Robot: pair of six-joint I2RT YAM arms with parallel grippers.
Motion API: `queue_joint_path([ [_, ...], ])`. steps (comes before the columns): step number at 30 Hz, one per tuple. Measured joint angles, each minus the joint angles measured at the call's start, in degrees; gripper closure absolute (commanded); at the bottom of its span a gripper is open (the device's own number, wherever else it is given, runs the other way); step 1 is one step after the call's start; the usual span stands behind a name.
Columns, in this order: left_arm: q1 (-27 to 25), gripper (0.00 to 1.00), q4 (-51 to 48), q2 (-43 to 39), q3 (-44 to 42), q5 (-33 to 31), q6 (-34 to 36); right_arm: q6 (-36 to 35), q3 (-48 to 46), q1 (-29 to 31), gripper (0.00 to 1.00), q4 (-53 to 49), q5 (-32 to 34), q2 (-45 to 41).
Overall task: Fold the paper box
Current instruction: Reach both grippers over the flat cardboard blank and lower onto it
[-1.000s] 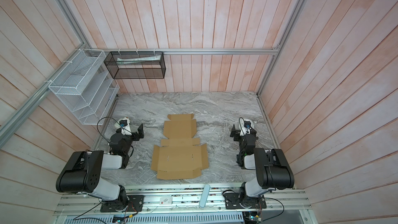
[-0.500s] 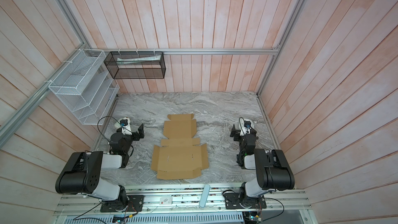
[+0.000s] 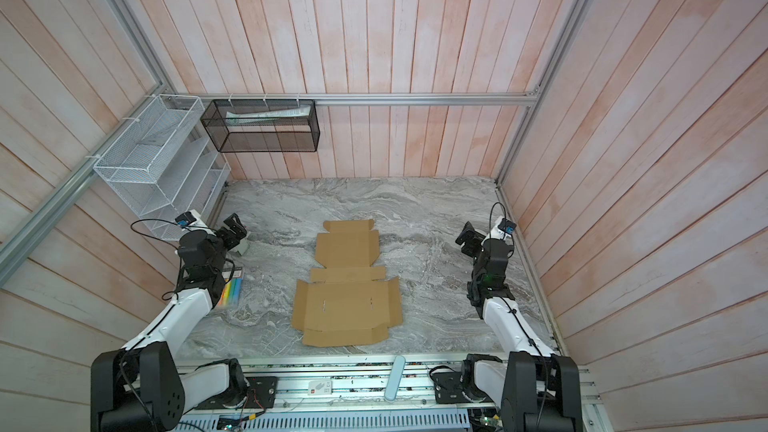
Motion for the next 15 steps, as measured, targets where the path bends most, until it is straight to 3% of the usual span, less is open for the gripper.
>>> queue_joint_path([
  [4,-0.7,0.00,-9.3,0.2,4.2,5.3,-1.1,3.8,3.3,4.4,0.02,-10.9,-1.7,-0.6],
  [9,-3.8,0.00,-18.4,-0.2,7.7,8.4,-1.0,6.6,5.1,18.2,0.02,-21.4,0.9,-2.1],
  [13,-7.6,0.00,-23.9,-0.6,9.1,9.4,-0.8,8.5,7.4,25.9,0.02,-26.4,3.2,-1.7],
  [15,-9.6,0.00,-27.1,-0.3,10.6,9.6,-0.6,9.8,9.1,29.8,0.07,-28.5,4.8,-0.7],
])
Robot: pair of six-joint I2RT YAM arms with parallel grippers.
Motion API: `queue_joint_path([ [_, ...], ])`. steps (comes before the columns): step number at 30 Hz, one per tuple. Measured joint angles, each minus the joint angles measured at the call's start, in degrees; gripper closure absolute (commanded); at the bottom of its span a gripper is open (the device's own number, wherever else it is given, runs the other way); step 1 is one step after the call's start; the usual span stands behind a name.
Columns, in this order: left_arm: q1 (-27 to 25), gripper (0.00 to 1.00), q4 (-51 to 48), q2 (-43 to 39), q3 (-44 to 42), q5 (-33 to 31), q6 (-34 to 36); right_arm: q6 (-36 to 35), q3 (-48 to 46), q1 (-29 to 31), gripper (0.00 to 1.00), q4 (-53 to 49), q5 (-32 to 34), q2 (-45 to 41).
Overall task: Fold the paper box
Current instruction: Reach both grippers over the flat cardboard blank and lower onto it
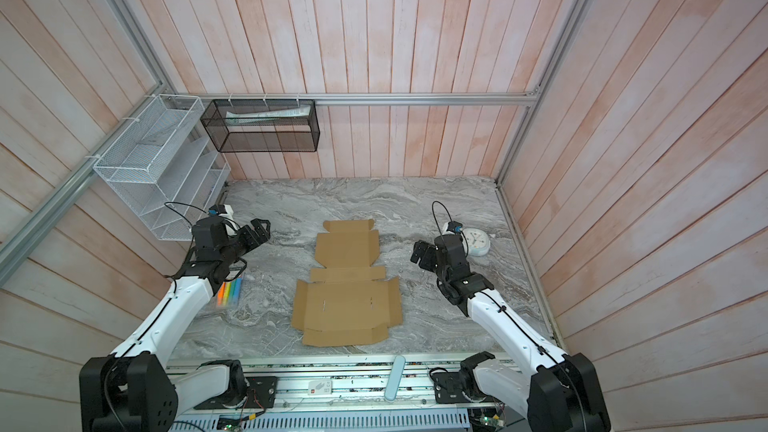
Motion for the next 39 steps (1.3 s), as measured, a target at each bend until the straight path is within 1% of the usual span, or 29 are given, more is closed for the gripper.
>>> queue_joint_path([
  [1,-0.7,0.00,-1.4,0.4,0.9,0.0,0.1,0.6,0.7,1.7,0.12,-0.7,0.7,0.5],
  [4,-2.5,0.00,-4.9,2.8,4.5,0.0,0.4,2.5,3.2,7.6,0.36,-2.6,2.2,2.4],
  [5,-3.1,0.00,-5.7,3.6,5.4,0.0,0.5,3.2,3.9,9.3,0.41,-2.9,2.4,3.0],
  [6,-3.6,0.00,-6.2,4.1,6.0,0.0,0.6,4.0,4.5,10.7,0.44,-3.1,2.6,3.7],
  [10,-6.0,0.00,-6.9,5.8,6.8,0.9,0.6,6.5,6.6,15.9,0.66,-4.1,2.6,6.9],
  [11,-6.8,0.04,-6.9,6.4,7.0,1.3,0.6,7.1,7.0,17.2,0.72,-4.3,2.6,7.8],
  [14,-9.0,0.27,-7.2,9.9,9.3,2.3,0.7,8.8,7.6,20.5,0.82,-4.5,2.0,10.5],
  [17,-11.7,0.47,-7.3,15.3,13.4,3.0,1.2,10.5,7.6,23.3,0.86,-4.3,0.8,13.0],
  [20,-14.4,0.63,-7.2,20.6,17.0,4.1,1.6,11.9,7.6,25.5,0.89,-3.9,-0.5,15.5],
  [21,-15.4,0.69,-7.3,22.3,18.1,4.3,1.6,12.3,7.6,26.2,0.90,-3.8,-1.1,16.4],
  [24,-18.0,0.80,-7.7,26.9,20.8,4.9,1.9,13.8,7.7,27.7,0.91,-3.4,-2.6,18.7],
  [28,-20.2,0.90,-8.4,31.8,23.6,5.6,2.1,15.4,7.7,29.4,0.93,-1.7,-4.5,21.5],
  [32,-20.7,0.99,-8.6,35.3,24.2,5.8,1.8,16.6,7.8,30.7,0.93,-0.2,-6.6,24.5],
  [33,-20.7,1.00,-8.6,36.0,24.2,5.9,1.8,16.7,7.8,30.8,0.93,0.2,-7.1,25.4],
  [39,-20.7,1.00,-8.7,39.3,24.2,6.1,1.6,17.9,7.8,30.9,0.93,2.0,-9.0,28.5],
])
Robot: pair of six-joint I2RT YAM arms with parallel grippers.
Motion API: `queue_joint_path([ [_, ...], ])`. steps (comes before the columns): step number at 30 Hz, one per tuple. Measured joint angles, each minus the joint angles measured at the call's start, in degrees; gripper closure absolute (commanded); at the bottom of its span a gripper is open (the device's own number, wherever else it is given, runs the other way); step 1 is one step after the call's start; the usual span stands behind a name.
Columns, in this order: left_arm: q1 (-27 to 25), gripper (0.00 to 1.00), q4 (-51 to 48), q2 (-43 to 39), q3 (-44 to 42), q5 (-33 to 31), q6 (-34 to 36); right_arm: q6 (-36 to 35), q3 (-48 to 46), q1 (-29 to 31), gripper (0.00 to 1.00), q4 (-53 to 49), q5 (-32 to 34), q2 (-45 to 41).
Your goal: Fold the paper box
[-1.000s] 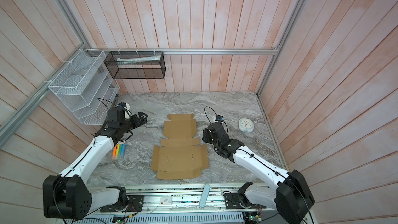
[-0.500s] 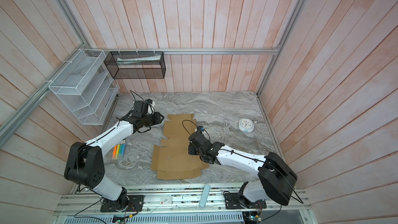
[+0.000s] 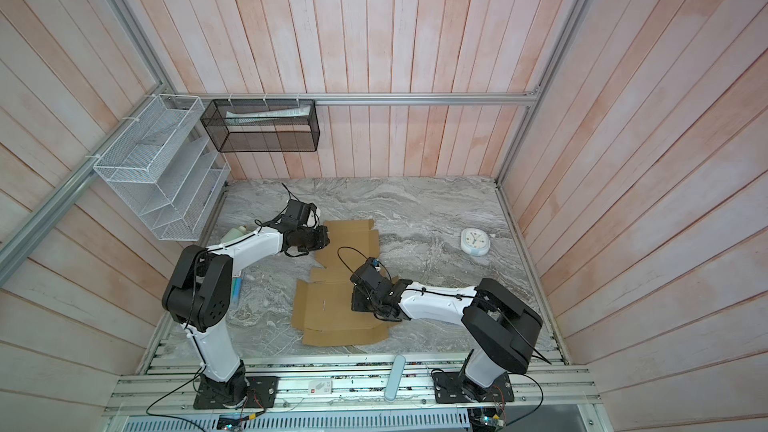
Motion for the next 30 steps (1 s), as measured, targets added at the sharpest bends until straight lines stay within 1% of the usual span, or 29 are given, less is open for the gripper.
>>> queue_joint_path([
  [8,0.0,1.00,0.2,2.4,0.0,-0.1,-0.4,1.0,0.2,-0.8,0.93,0.5,-1.8,2.9],
  [18,0.2,1.00,0.2,3.7,-0.9,-2.5,-0.9,0.9,0.8,-4.4,0.92,0.6,-3.1,4.3],
  [22,0.5,1.00,0.4,3.7,-2.1,-3.8,-1.2,-0.2,1.2,-6.1,0.92,0.3,-3.3,4.6],
  [30,1.2,1.00,3.0,2.6,-4.5,-4.2,-2.4,-4.1,4.5,-10.3,0.92,0.1,-4.4,7.5],
])
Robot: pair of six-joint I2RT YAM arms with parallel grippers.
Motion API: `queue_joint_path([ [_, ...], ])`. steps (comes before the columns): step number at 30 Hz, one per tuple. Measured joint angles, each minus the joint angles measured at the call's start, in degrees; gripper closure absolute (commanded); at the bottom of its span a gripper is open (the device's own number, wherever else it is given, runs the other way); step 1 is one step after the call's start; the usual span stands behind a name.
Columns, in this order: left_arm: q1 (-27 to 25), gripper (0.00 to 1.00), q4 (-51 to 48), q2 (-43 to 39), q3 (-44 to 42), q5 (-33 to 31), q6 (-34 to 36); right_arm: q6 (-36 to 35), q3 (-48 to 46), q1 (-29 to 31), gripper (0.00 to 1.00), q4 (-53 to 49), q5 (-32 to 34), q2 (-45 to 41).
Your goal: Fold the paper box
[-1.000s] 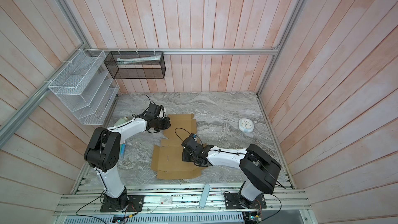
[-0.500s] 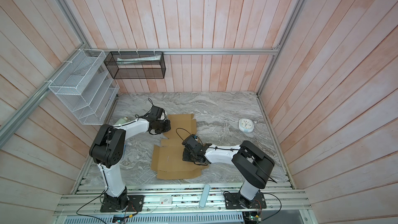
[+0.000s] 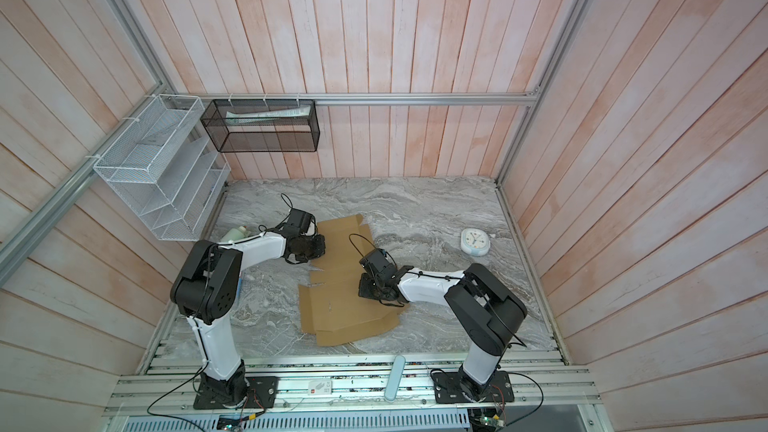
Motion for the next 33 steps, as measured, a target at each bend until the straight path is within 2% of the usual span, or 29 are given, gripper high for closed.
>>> queue_joint_path([
  [11,0.3,1.00,2.2,-4.1,-6.0,0.0,-2.1,-9.3,9.4,-8.1,0.91,-1.6,0.0,7.1],
  [18,0.3,1.00,-0.9,-4.8,-5.2,0.6,-3.0,-13.8,15.0,-9.9,0.88,-3.8,0.2,8.5],
  [25,1.6,1.00,-4.7,-4.8,2.5,0.4,-2.9,-14.2,14.2,-7.5,0.82,-7.4,1.0,1.3],
  [33,2.5,1.00,-5.0,-3.5,8.7,0.2,-2.0,-7.2,2.9,1.3,0.82,-9.3,2.4,-10.3],
])
